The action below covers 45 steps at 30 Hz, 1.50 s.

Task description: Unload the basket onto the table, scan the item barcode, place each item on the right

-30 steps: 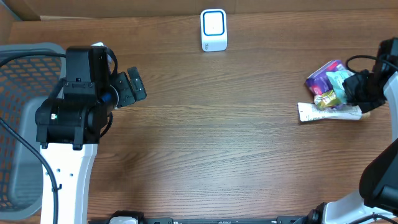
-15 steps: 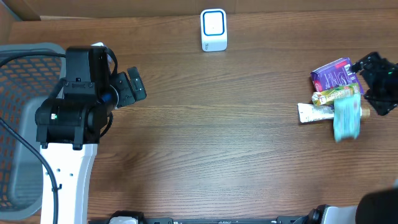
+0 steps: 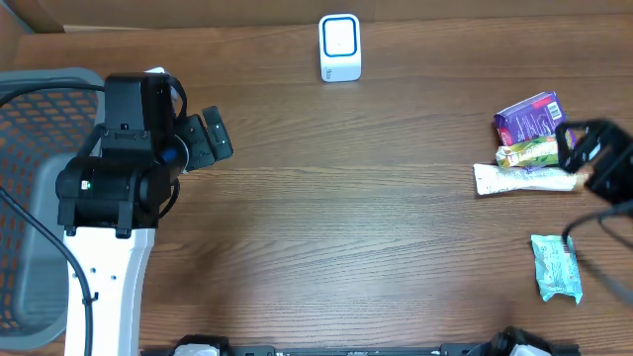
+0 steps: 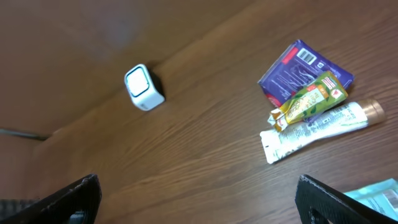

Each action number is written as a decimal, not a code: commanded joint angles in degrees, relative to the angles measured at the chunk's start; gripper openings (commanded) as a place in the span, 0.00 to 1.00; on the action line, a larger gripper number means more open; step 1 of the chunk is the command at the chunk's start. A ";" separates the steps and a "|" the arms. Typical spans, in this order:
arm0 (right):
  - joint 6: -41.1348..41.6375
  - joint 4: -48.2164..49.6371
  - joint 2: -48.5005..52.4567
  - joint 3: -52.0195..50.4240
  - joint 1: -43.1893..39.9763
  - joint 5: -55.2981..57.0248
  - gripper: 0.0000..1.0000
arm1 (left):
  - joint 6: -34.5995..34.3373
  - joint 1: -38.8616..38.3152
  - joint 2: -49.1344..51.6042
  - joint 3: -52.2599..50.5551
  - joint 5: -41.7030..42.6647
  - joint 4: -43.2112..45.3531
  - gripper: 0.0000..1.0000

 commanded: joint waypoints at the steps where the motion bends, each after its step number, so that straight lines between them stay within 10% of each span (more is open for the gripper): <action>1: -2.23 -1.49 -4.48 1.36 0.20 -1.25 1.00 | -0.55 0.11 0.20 0.44 -0.70 0.00 1.00; 25: -17.44 5.35 -9.79 -2.56 3.06 5.49 1.00 | -0.55 0.11 0.20 0.44 -0.70 0.00 0.99; 45: -8.72 66.86 -47.17 -71.65 21.33 23.61 1.00 | -0.55 0.11 0.20 0.44 -0.70 0.00 0.99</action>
